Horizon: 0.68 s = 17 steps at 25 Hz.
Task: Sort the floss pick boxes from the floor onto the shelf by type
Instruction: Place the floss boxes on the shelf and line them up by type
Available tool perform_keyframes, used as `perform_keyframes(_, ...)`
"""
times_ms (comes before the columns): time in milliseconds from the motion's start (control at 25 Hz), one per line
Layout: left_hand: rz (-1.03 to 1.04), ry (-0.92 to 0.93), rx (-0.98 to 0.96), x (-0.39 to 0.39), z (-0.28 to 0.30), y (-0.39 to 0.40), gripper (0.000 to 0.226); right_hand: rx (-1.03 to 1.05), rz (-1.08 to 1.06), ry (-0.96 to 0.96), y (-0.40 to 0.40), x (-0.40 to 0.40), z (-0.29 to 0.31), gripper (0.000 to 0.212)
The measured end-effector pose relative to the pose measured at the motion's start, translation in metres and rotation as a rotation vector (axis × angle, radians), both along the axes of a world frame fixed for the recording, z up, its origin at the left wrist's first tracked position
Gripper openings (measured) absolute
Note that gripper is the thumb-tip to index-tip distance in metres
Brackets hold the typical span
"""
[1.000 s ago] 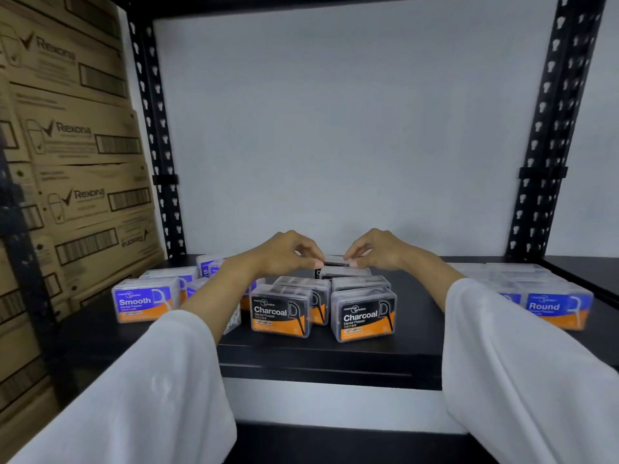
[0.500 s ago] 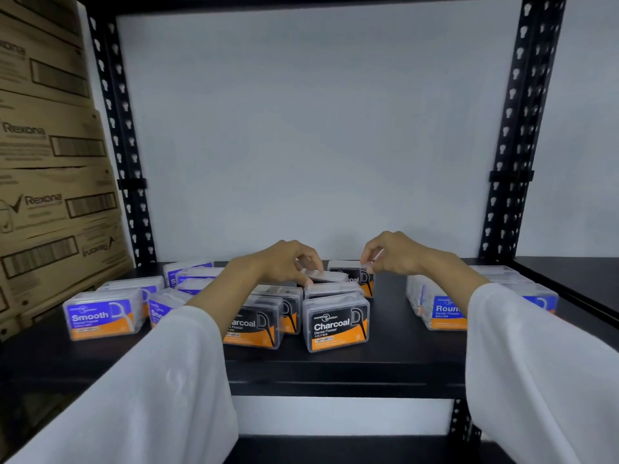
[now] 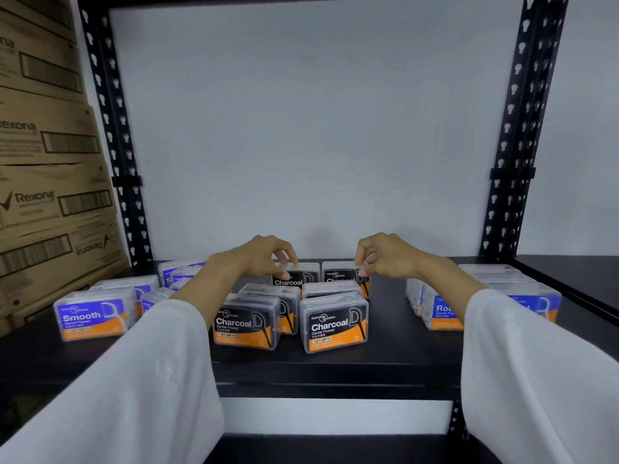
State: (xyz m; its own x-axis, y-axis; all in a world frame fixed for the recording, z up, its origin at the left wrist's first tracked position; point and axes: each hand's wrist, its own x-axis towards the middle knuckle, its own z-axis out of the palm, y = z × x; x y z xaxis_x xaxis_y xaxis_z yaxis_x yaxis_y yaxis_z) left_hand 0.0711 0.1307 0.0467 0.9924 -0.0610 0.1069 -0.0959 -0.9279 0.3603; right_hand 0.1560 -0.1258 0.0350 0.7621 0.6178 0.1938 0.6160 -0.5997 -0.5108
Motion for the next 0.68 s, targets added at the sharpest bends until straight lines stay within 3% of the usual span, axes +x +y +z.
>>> perform_keyframes(440,-0.034,-0.017,-0.042,-0.004,-0.004,0.000,0.028,0.032,0.003,-0.004,0.001,-0.005,-0.006,0.016)
perform_keyframes(680,-0.047,-0.116,-0.206,-0.044,-0.001,-0.001,0.014,0.212,0.056,-0.001,-0.002,-0.040,-0.002,0.018)
